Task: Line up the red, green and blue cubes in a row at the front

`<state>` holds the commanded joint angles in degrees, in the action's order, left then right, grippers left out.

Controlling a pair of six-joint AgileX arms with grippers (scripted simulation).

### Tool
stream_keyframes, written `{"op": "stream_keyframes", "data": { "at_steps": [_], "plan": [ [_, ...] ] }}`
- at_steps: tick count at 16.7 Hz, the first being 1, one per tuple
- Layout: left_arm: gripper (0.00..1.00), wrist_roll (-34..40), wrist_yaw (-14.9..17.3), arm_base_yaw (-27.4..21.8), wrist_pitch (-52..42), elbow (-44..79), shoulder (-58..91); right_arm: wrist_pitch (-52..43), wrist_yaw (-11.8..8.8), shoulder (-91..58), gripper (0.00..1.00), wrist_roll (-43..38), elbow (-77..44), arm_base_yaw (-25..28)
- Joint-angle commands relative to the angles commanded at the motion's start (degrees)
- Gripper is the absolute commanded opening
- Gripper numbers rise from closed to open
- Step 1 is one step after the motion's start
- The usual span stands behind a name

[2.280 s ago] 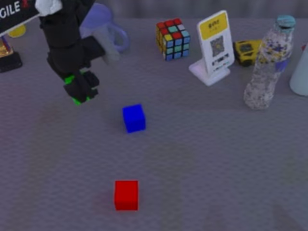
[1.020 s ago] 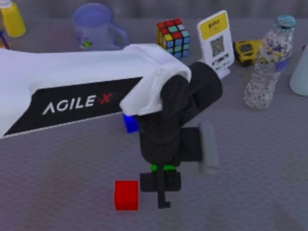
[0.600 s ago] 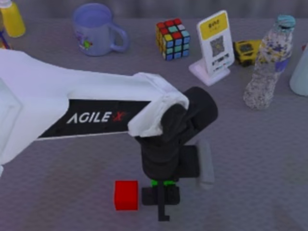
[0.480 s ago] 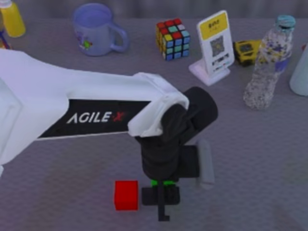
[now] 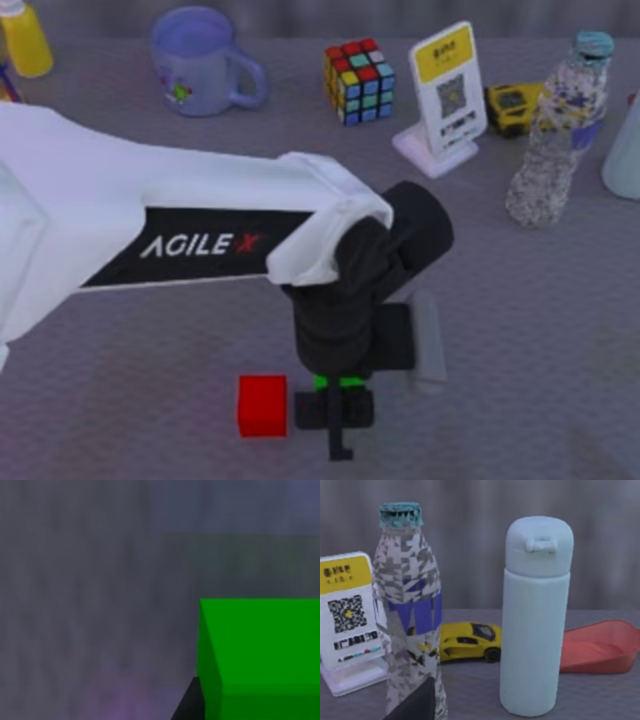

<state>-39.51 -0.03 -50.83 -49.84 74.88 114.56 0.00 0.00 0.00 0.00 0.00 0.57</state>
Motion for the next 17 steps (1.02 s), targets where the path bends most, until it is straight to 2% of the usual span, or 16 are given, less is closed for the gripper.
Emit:
{"op": "stream_keyframes", "data": {
  "at_steps": [5,17],
  "plan": [
    [0.98,0.0,0.0,0.0,0.0,0.0,0.0,0.0,0.0,0.0,1.0,0.0,0.0,0.0],
    [1.0,-0.03,-0.06,0.19,-2.37,1.91,-0.73,0.0,0.0,0.0,1.0,0.0,0.0,0.0]
  ]
}}
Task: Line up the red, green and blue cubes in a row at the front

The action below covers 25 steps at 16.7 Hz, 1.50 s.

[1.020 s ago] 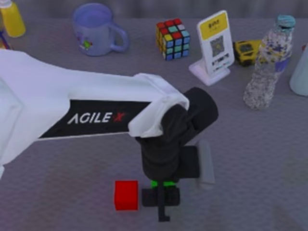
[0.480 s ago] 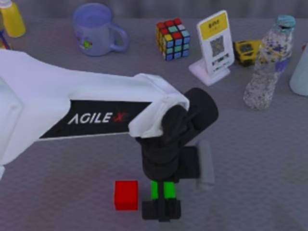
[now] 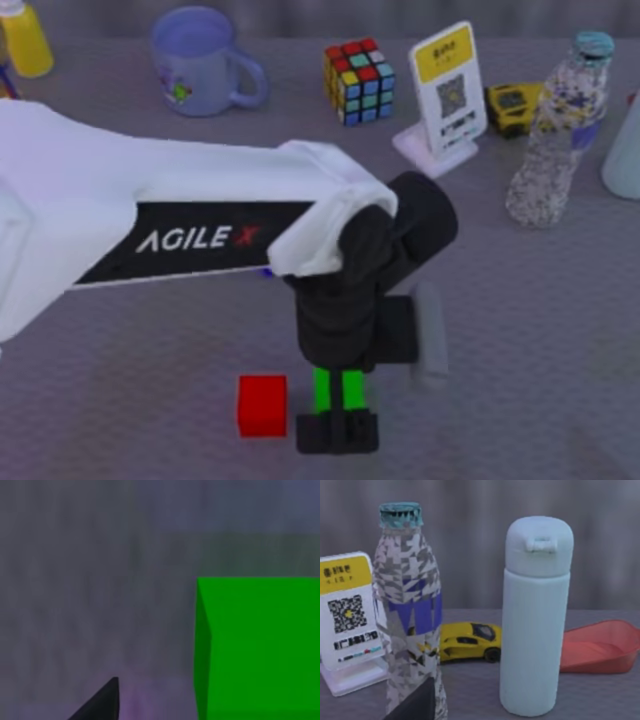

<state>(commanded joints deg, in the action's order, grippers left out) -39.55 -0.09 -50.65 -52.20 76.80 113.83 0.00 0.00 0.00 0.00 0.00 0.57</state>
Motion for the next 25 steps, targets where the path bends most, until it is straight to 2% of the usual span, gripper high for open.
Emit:
{"op": "stream_keyframes", "data": {
  "at_steps": [6,12,15,22,25],
  "plan": [
    [1.0,0.2,0.03,0.86,-11.87,7.45,-3.99,0.0,0.0,0.0,1.0,0.0,0.0,0.0],
    [1.0,-0.02,0.02,1.19,-12.56,8.54,-3.27,0.0,0.0,0.0,1.0,0.0,0.0,0.0],
    [1.0,-1.22,0.04,4.64,-14.66,14.37,1.43,0.0,0.0,0.0,1.0,0.0,0.0,0.0],
    [1.0,-4.99,0.31,17.53,-21.46,38.02,16.8,0.0,0.0,0.0,1.0,0.0,0.0,0.0],
    [1.0,-5.85,0.35,20.92,-22.93,42.51,20.29,0.0,0.0,0.0,1.0,0.0,0.0,0.0]
  ]
}}
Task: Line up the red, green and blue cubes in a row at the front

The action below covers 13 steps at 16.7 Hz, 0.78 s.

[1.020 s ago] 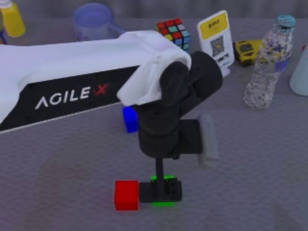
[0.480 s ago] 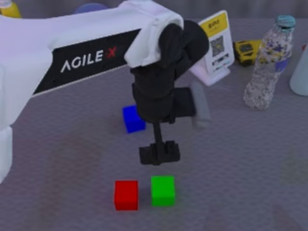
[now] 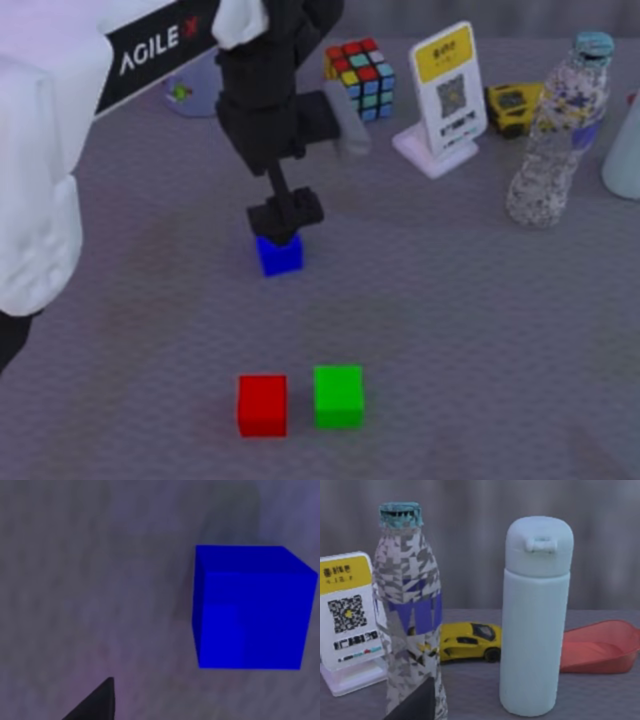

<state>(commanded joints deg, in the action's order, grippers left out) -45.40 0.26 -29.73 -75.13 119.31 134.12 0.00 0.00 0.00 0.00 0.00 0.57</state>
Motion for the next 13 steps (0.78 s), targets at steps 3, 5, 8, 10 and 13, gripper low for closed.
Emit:
{"op": "stream_keyframes", "data": {
  "at_steps": [3,5,8,10,13],
  "plan": [
    [1.0,-0.06,0.0,0.24,-0.1,0.28,0.24,0.0,0.0,0.0,1.0,0.0,0.0,0.0],
    [1.0,0.02,-0.03,0.04,0.23,-0.04,0.09,0.0,0.0,0.0,1.0,0.0,0.0,0.0],
    [1.0,0.05,0.02,0.18,4.22,-3.42,1.07,0.0,0.0,0.0,1.0,0.0,0.0,0.0],
    [1.0,-0.03,0.03,0.22,9.3,-6.9,2.2,0.0,0.0,0.0,1.0,0.0,0.0,0.0],
    [1.0,-0.14,0.05,0.31,15.89,-11.72,3.85,0.0,0.0,0.0,1.0,0.0,0.0,0.0]
  ]
}}
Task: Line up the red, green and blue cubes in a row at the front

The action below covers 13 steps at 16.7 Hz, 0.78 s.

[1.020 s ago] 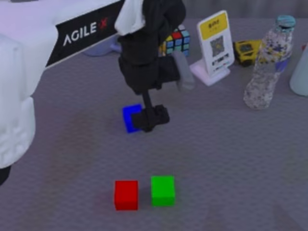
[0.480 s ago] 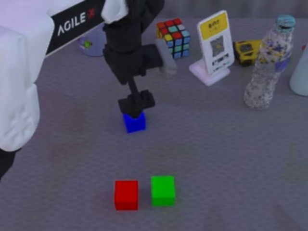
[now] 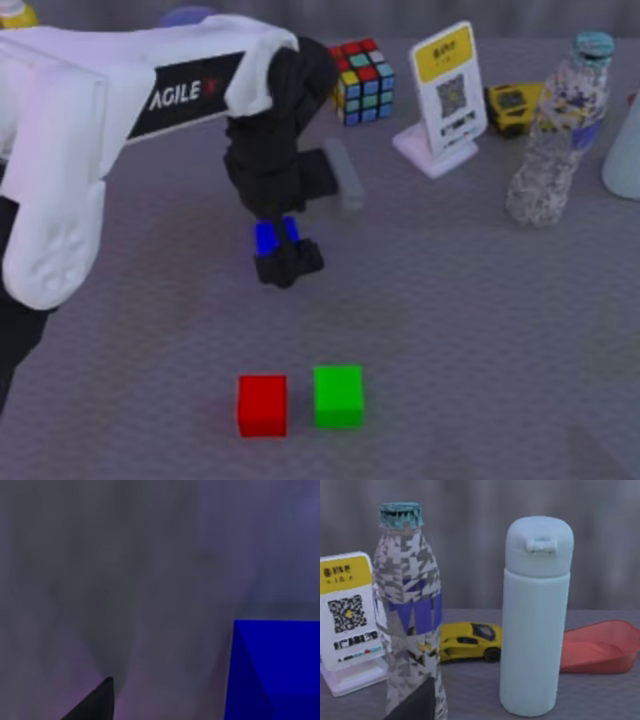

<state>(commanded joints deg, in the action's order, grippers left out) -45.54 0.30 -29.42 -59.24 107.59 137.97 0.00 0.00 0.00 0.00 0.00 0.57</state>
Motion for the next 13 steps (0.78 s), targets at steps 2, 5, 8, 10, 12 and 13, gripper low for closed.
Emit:
{"op": "stream_keyframes", "data": {
  "at_steps": [2,5,8,10,12,13],
  "plan": [
    [1.0,-0.05,0.01,0.02,1.54,-1.37,0.54,0.0,0.0,0.0,1.0,0.0,0.0,0.0],
    [1.0,-0.05,0.01,0.02,1.56,-1.39,0.55,0.0,0.0,0.0,1.0,0.0,0.0,0.0],
    [0.77,-0.05,0.01,0.02,1.56,-1.39,0.55,0.0,0.0,0.0,1.0,0.0,0.0,0.0],
    [0.62,-0.05,0.01,0.02,1.56,-1.39,0.55,0.0,0.0,0.0,1.0,0.0,0.0,0.0],
    [0.47,-0.05,0.01,0.02,1.56,-1.39,0.55,0.0,0.0,0.0,1.0,0.0,0.0,0.0],
    [0.4,-0.05,0.01,0.02,1.56,-1.39,0.55,0.0,0.0,0.0,1.0,0.0,0.0,0.0]
  ]
}}
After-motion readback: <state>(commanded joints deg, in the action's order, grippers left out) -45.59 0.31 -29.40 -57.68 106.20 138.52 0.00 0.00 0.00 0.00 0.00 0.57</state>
